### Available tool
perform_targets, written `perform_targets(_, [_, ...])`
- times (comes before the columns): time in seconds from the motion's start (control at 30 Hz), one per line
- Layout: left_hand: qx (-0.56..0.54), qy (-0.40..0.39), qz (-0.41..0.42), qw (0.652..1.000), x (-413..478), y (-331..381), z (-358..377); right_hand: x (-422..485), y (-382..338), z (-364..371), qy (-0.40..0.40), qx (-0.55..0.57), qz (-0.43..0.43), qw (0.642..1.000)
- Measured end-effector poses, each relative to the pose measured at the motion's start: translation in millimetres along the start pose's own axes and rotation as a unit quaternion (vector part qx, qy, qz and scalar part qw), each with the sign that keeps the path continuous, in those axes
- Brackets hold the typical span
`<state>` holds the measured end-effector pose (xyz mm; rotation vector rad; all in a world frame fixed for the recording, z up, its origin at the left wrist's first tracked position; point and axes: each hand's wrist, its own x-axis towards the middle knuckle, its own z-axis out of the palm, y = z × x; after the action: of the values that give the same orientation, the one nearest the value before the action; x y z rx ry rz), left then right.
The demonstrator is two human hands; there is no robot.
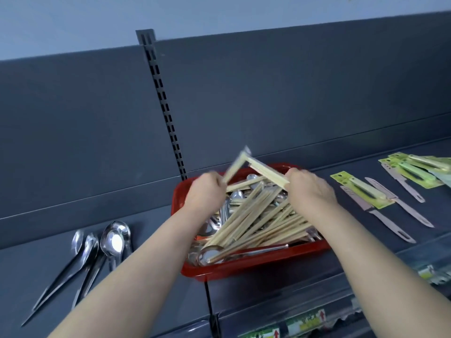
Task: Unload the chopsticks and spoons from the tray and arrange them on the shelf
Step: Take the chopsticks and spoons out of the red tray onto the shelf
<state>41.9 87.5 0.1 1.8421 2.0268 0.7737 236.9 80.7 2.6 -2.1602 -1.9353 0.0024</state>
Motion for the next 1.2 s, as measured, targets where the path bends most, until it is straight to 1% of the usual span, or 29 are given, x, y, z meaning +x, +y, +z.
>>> perform_targets(0.03, [0.036, -0.061, -0.002, 0.998, -4, 1, 7, -1, 0, 4, -0.026, 0.026, -0.004, 0.999])
perform_targets(0.07, [0.054, -0.103, -0.005, 0.993, -10, 1, 14, -3, 0, 8, -0.047, 0.050, -0.012, 0.998])
perform_targets(0.13, [0.068, -0.137, -0.012, 0.988, -16, 1, 25, -6, 0, 15, -0.078, 0.085, -0.024, 0.993])
perform_targets(0.2, [0.091, -0.142, -0.016, 0.986, -17, 2, 28, -8, 2, 19, -0.097, 0.094, -0.028, 0.990])
perform_targets(0.3, [0.135, -0.136, -0.005, 0.981, -14, 5, 27, -6, 5, 20, -0.087, 0.108, -0.020, 0.990])
perform_targets(0.37, [0.140, -0.132, -0.010, 0.981, -14, 7, 25, -5, 4, 18, -0.069, 0.138, -0.018, 0.988])
perform_targets(0.43, [0.091, -0.109, -0.032, 0.989, -12, 7, 18, -5, 1, 14, -0.061, 0.178, -0.031, 0.982])
perform_targets(0.5, [0.031, -0.068, -0.041, 0.996, -9, 6, 5, -4, -8, 12, -0.069, 0.223, -0.058, 0.971])
perform_targets(0.57, [-0.014, -0.033, -0.047, 0.998, -8, 2, -11, -4, -23, 10, -0.083, 0.253, -0.090, 0.960])
perform_targets(0.6, [-0.057, -0.017, -0.056, 0.997, -9, -2, -19, -5, -33, 8, -0.085, 0.267, -0.105, 0.954])
perform_targets(0.7, [-0.200, 0.039, -0.107, 0.973, -24, -26, -42, -15, -75, 7, -0.076, 0.309, -0.153, 0.936])
perform_targets(0.8, [-0.260, 0.078, -0.176, 0.946, -57, -71, -72, -41, -133, 14, -0.090, 0.321, -0.221, 0.916])
perform_targets(0.9, [-0.262, 0.080, -0.240, 0.931, -99, -128, -108, -83, -194, 24, -0.132, 0.316, -0.271, 0.900])
perform_targets(1.0, [-0.243, 0.100, -0.285, 0.922, -147, -198, -150, -136, -263, 38, -0.179, 0.315, -0.304, 0.881])
perform_targets(1.1, [-0.238, 0.137, -0.316, 0.908, -199, -262, -193, -192, -333, 53, -0.220, 0.295, -0.336, 0.867])
perform_targets(1.2, [-0.216, 0.154, -0.341, 0.902, -250, -319, -234, -246, -396, 63, -0.234, 0.280, -0.364, 0.857])
